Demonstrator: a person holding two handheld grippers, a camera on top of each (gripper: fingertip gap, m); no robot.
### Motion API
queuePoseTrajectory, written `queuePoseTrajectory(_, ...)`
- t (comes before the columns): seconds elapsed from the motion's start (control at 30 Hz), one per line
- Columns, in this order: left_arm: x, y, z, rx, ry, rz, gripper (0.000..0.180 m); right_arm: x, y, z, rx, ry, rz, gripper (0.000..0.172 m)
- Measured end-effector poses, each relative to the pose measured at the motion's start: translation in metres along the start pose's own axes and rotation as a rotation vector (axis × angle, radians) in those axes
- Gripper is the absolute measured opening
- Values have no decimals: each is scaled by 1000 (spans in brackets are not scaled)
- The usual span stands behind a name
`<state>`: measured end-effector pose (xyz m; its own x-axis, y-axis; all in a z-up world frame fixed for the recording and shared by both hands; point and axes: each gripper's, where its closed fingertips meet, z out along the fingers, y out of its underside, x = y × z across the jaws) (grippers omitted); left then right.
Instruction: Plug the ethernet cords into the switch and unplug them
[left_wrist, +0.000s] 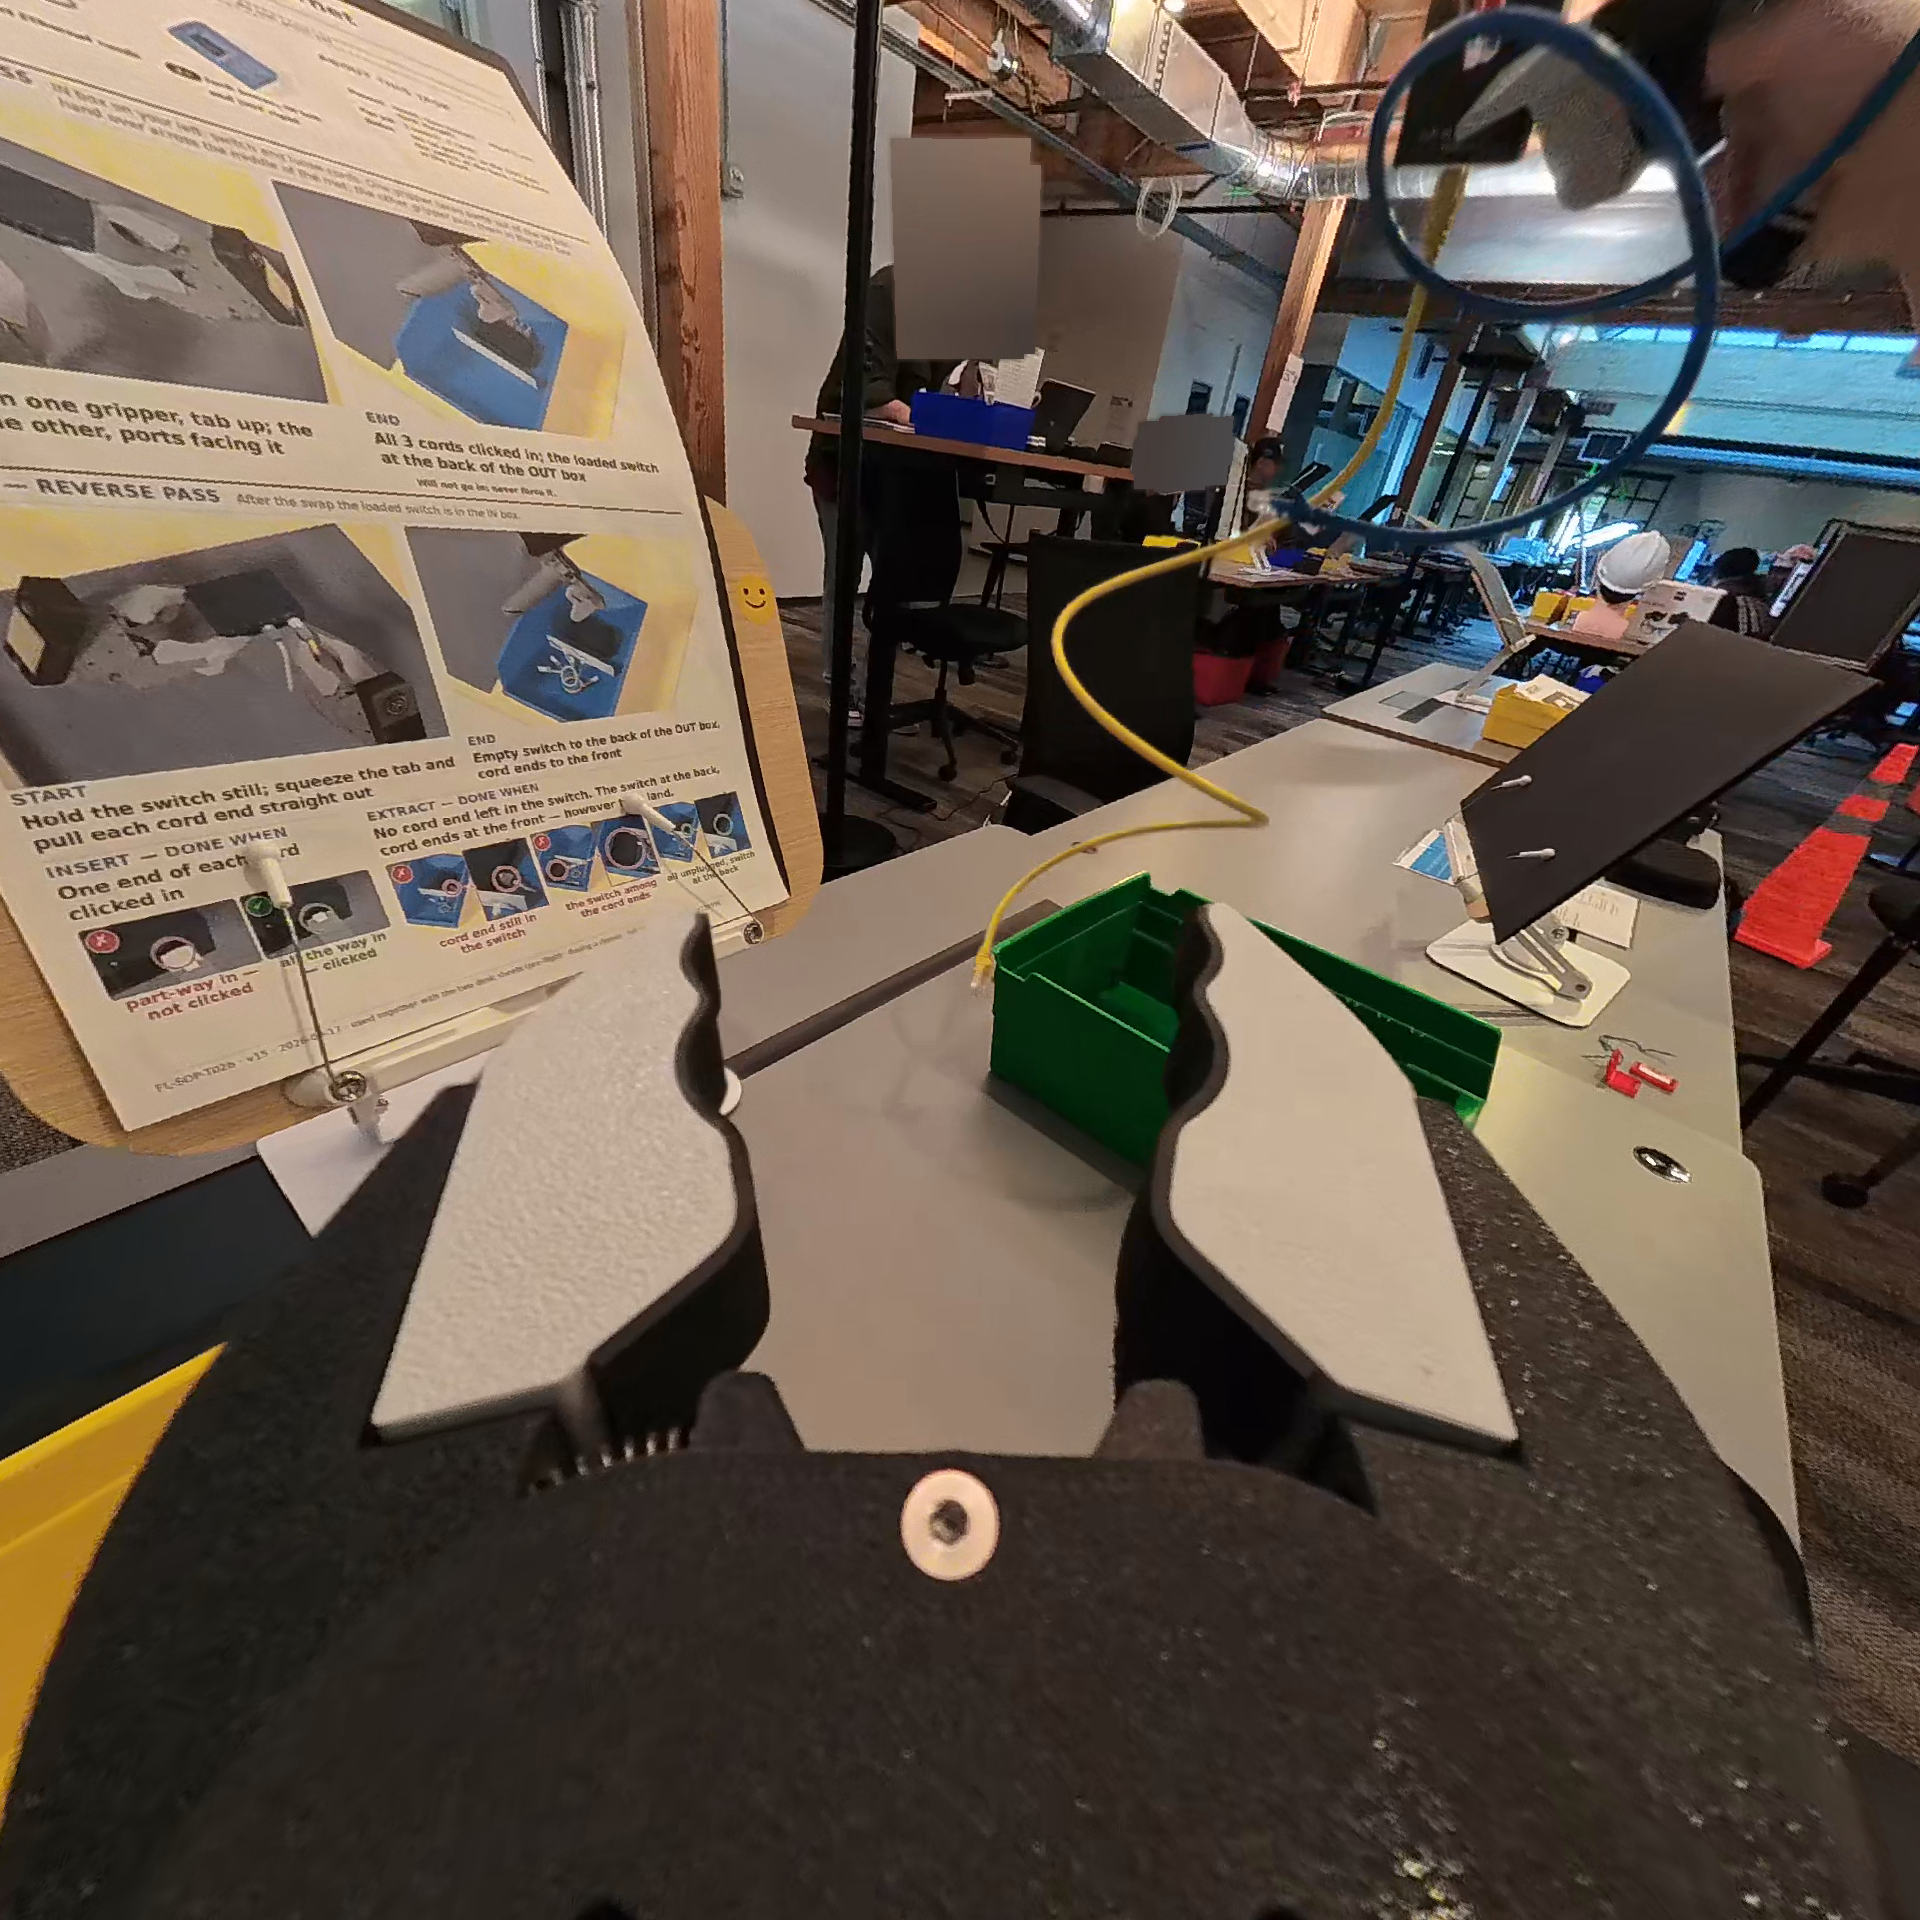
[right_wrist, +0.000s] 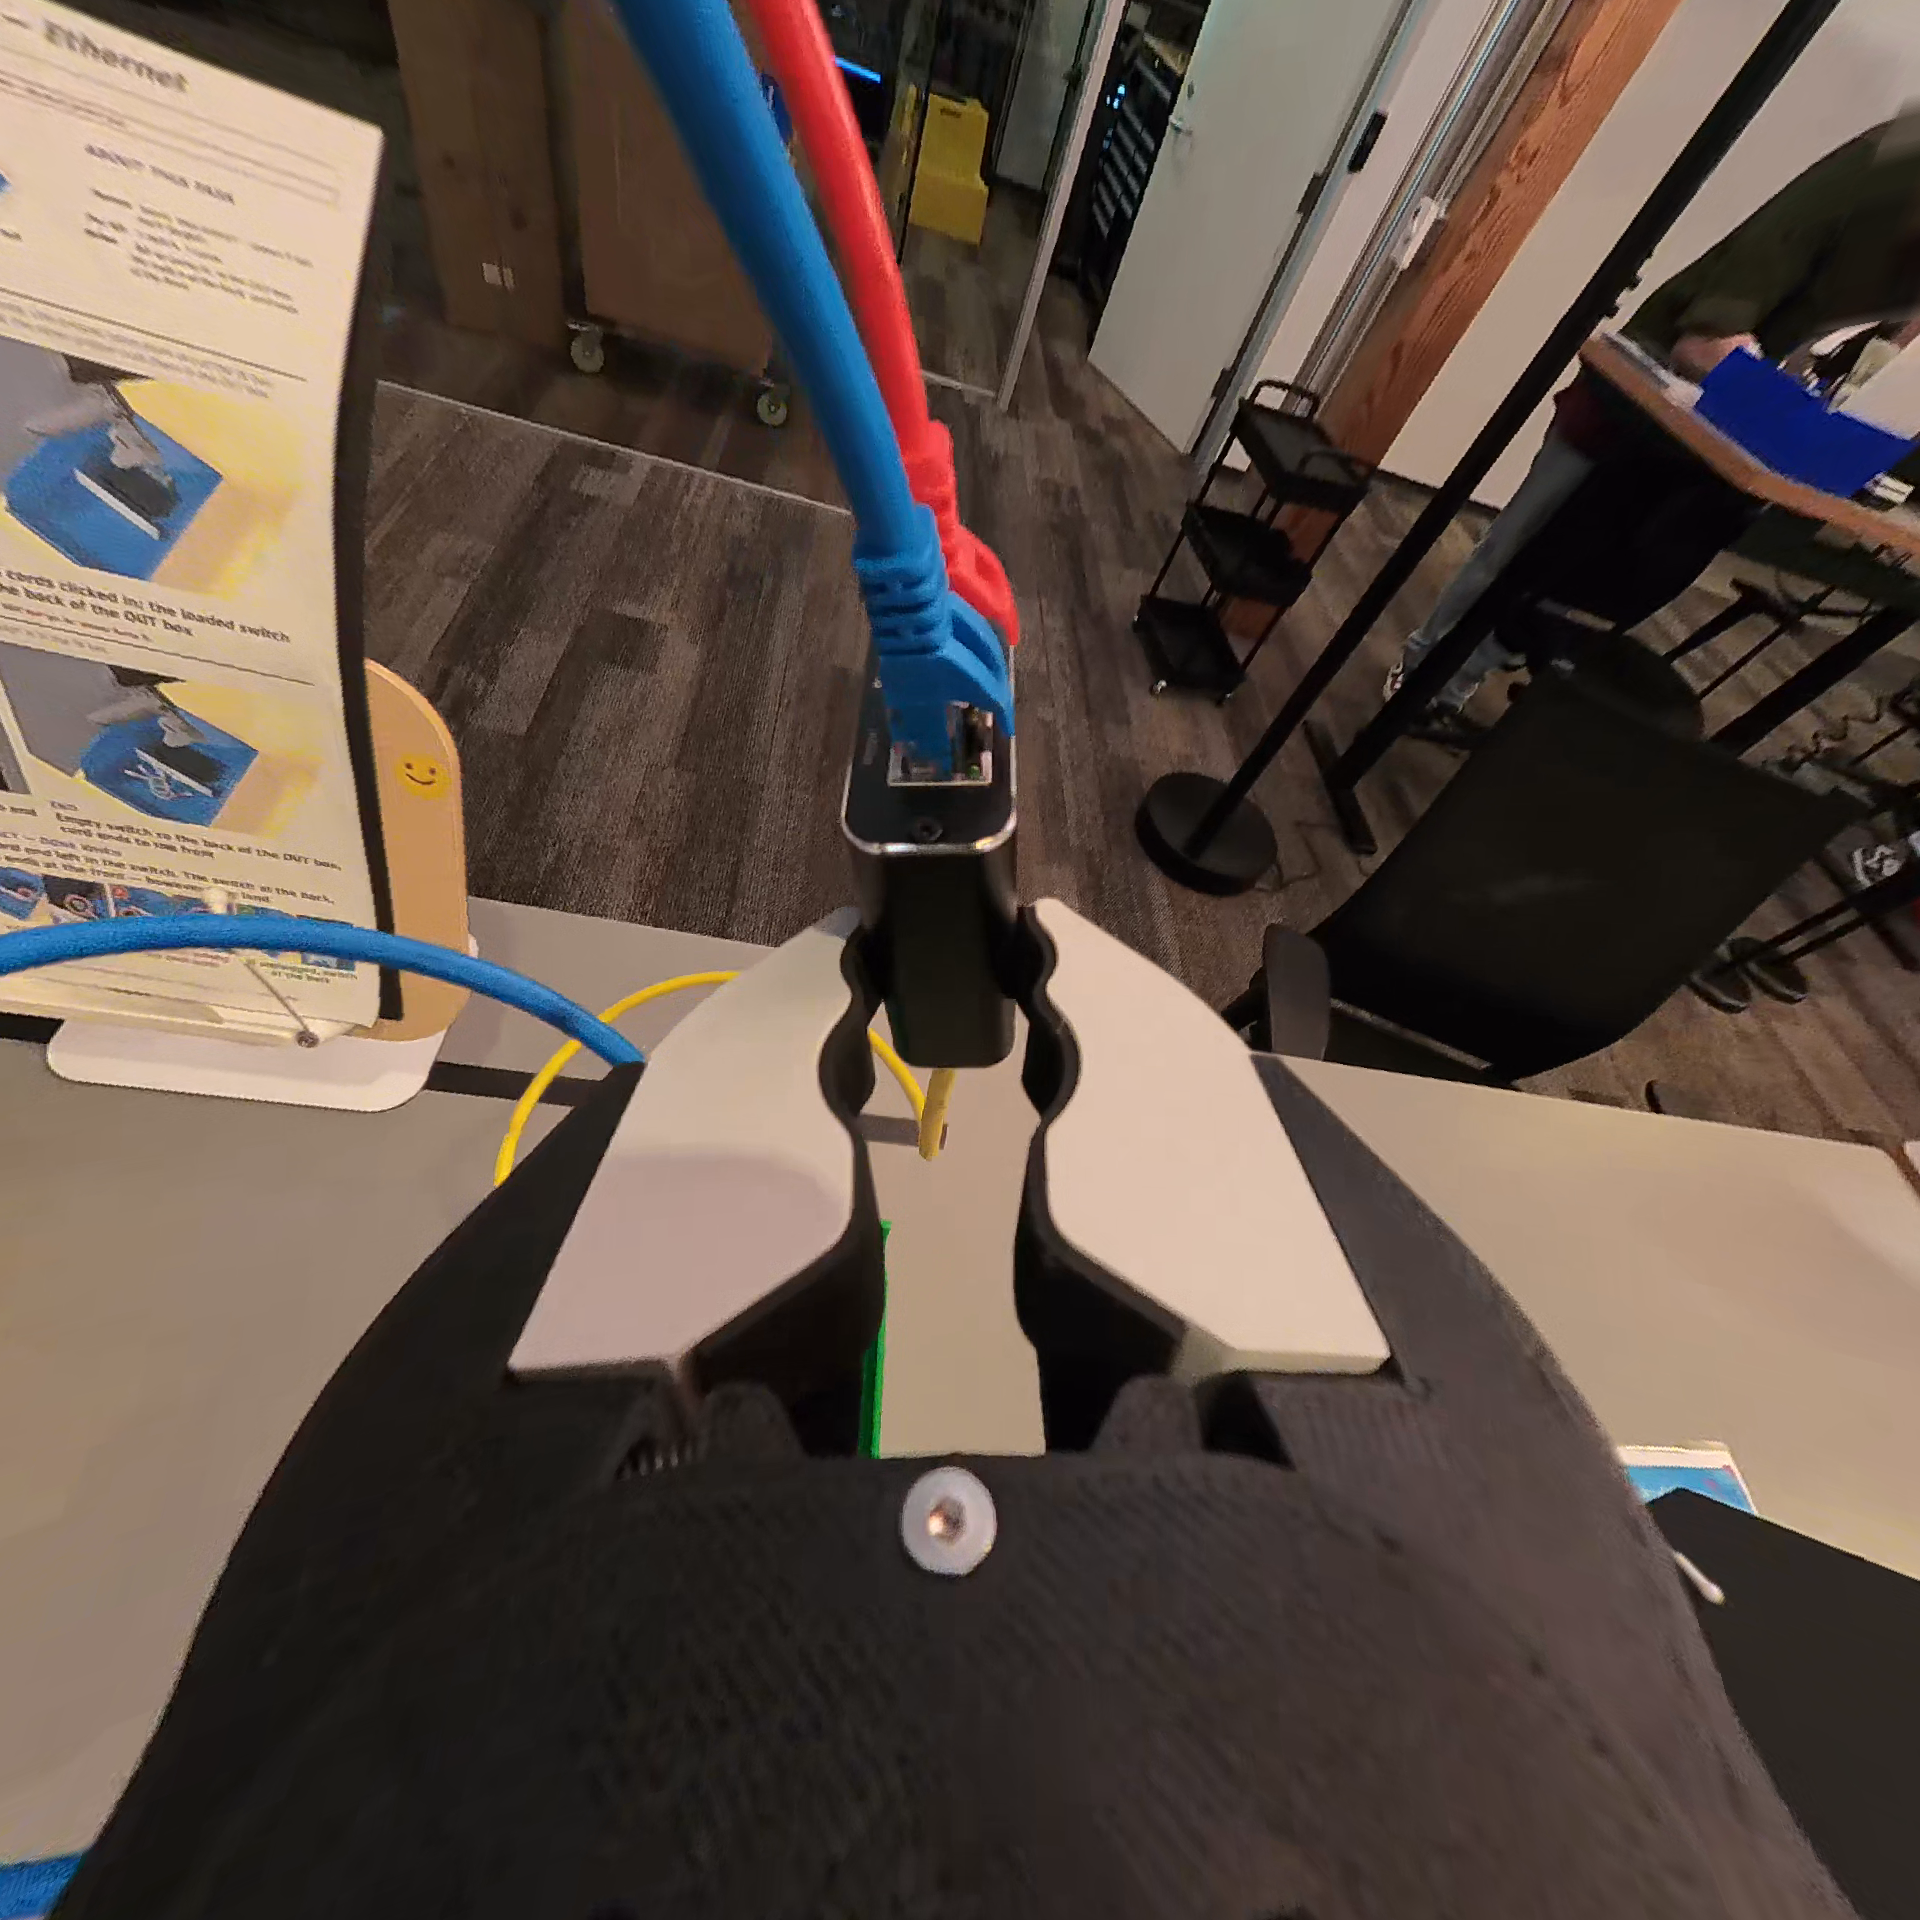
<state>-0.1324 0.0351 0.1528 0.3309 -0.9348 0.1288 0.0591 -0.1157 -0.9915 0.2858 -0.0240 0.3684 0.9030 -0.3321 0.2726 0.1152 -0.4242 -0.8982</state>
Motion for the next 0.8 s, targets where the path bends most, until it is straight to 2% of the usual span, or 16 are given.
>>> queuePoseTrajectory(0.27, 2, -2, -3, 2, 15, -5, 84, -4, -36, -30, 75, 57, -35, 26)
queuePoseTrajectory(0.43, 0, -6, -7, 16, 29, -17, 87, 2, -43, -42, 67, 74, -28, 26)
queuePoseTrajectory(0.67, 0, -7, -8, 28, 49, -10, 107, 13, -33, -45, 38, 81, -3, 26)
queuePoseTrajectory(0.8, 2, 8, -2, -54, 53, 20, 121, 21, -28, -46, 25, 83, 19, 26)
